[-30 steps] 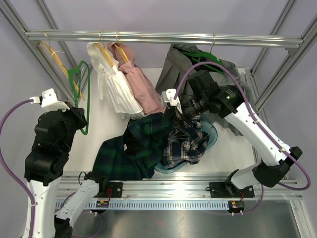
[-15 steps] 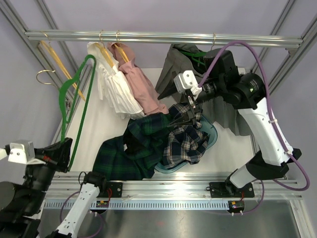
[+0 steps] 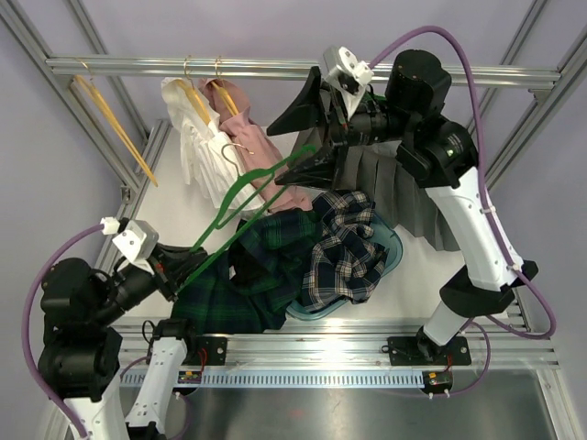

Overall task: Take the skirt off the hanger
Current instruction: Hang the hanger back to the clothesline with the left arm

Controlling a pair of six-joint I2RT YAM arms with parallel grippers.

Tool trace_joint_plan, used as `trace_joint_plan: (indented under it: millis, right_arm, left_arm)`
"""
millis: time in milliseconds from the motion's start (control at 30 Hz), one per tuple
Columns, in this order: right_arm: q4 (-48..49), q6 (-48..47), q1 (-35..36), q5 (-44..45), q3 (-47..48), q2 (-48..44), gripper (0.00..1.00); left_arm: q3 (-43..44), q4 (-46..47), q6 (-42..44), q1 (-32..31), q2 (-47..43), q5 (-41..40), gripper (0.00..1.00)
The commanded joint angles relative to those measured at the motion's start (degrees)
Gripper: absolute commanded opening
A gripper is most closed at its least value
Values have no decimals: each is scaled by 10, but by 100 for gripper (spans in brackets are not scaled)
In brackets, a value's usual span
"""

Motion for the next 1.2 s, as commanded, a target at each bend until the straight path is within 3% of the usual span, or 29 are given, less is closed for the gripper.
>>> trace_joint_plan:
  millis: [0,233,433,567,600,667,700,733,767,800,900,967,1033,1067,1133,1167]
  right_arm:
    - [136,180,6,11,-16,18,99]
    - [134,178,62,43,7,47,97]
    - [157,201,74,31,26,72,79]
    - [175,215,77,14,25,75,56]
    - [179,221,77,1,23,75,44]
    - [194,227,78,-17,10,71,34]
    - [199,230,77,-22,4,70,24]
    - [204,234,77,-28,0,69,7]
    - [217,239,77,-32,-10,66,0]
    - [231,256,76,-45,-18,65,0]
    - [324,341,73,-112,-49,65,0]
    - [447,415,73,-146,-83,67,0]
    - [457,439,71,-151,-87,66,10]
    - [421,405,69,-133,-83,63,46]
    - [362,342,57,-114,-70,54,76]
    - [276,276,50,-88,-46,52,99]
  left_arm:
    - [-13,121,-3,5,-7,119,0]
    - [-56,152,-56,6,-22,136,0]
    - [-69,161,-60,6,-28,131,0]
    - [-73,146,-49,6,-26,125,0]
    - [-75,145,-46,6,-26,125,0]
    - [-77,145,-44,6,-27,124,0]
    - [-78,145,-44,6,-28,126,0]
    - [-80,145,-43,6,-28,127,0]
    - [-81,145,-42,6,-27,131,0]
    - [-82,145,-40,6,-28,133,0]
    - [-83,144,-35,6,-29,142,0]
    - [-85,145,-35,7,-30,142,0]
    - [-84,145,-38,6,-36,131,0]
    - [-84,143,-39,6,-36,118,0]
    - [-81,136,-40,6,-43,101,0]
    - [-77,128,-39,6,-47,83,0]
